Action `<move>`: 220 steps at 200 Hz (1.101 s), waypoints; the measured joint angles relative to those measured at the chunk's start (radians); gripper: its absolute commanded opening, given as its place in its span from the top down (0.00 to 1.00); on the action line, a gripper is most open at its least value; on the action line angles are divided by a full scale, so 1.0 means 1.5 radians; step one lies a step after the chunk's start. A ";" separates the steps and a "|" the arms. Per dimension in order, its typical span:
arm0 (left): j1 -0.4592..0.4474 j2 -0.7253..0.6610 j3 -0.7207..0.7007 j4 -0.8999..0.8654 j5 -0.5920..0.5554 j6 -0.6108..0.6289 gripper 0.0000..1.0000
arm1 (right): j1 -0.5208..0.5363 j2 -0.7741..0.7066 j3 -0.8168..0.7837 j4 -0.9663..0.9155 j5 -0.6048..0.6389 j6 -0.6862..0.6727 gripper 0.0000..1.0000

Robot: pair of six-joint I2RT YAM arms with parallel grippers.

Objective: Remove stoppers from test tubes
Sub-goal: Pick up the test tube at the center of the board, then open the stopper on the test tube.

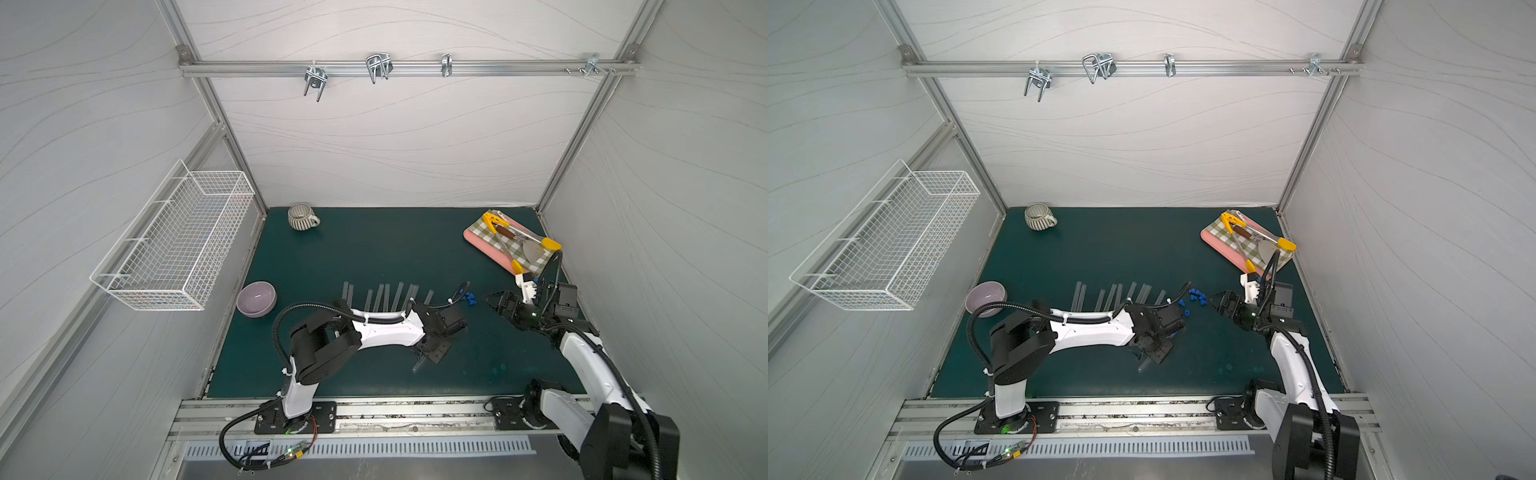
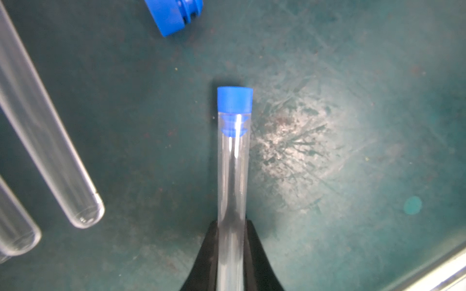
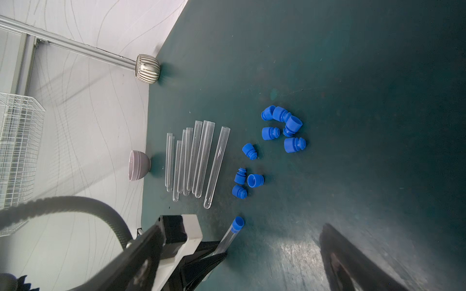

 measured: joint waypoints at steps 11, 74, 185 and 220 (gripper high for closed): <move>0.003 -0.008 -0.013 0.013 0.005 0.002 0.94 | 0.005 0.004 0.000 0.000 -0.002 0.000 0.05; 0.011 -0.168 -0.113 0.040 -0.023 0.057 0.94 | 0.091 0.042 0.022 -0.006 -0.028 -0.006 0.16; 0.017 -0.413 -0.254 0.092 -0.071 0.118 0.93 | 0.342 0.135 0.129 0.003 -0.074 -0.005 0.39; 0.017 -0.422 -0.262 0.104 -0.072 0.121 0.93 | 0.387 0.166 0.147 0.008 -0.090 -0.004 0.48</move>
